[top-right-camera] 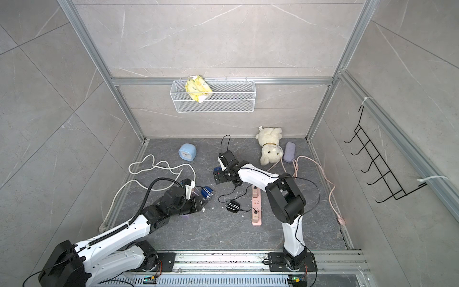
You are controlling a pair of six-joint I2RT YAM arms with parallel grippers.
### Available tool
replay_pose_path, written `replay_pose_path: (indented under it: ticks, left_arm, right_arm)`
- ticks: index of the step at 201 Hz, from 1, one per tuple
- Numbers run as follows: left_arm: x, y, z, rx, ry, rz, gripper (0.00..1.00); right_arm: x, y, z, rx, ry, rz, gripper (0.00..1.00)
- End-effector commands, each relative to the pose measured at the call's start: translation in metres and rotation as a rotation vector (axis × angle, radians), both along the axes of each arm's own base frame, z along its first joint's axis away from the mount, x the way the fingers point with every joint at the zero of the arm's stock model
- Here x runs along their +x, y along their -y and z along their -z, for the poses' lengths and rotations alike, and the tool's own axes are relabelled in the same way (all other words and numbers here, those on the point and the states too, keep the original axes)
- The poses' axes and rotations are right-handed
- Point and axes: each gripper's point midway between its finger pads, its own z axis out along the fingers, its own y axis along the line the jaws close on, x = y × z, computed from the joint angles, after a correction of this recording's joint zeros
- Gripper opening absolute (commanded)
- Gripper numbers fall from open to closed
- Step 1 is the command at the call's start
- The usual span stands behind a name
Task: Unplug the electric shaver
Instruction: Place the electric shaver at the center of the board, then place the charging cable at the center of the board.
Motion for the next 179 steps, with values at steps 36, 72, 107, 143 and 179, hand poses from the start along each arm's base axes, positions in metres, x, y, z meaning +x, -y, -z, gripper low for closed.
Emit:
replay_pose_path:
  ticks: [36, 72, 107, 143, 179]
  left_arm:
    - [-0.006, 0.003, 0.002, 0.078, 0.002, 0.006, 0.72]
    - [-0.01, -0.002, -0.005, 0.089, 0.017, -0.002, 0.94]
    - [-0.013, -0.017, -0.014, 0.091, 0.043, -0.055, 0.99]
    - [-0.014, -0.045, -0.027, 0.103, 0.101, -0.153, 0.99]
    - [-0.015, -0.064, -0.038, 0.128, 0.155, -0.201, 0.99]
  right_arm:
    - [-0.039, -0.006, -0.013, 0.058, 0.041, -0.141, 0.89]
    - [-0.054, -0.004, -0.019, 0.082, 0.053, -0.162, 0.89]
    - [-0.07, -0.014, -0.028, 0.074, 0.076, -0.233, 0.89]
    - [-0.091, -0.028, -0.032, 0.078, 0.1, -0.3, 0.89]
    - [-0.106, -0.039, -0.038, 0.069, 0.113, -0.318, 0.88]
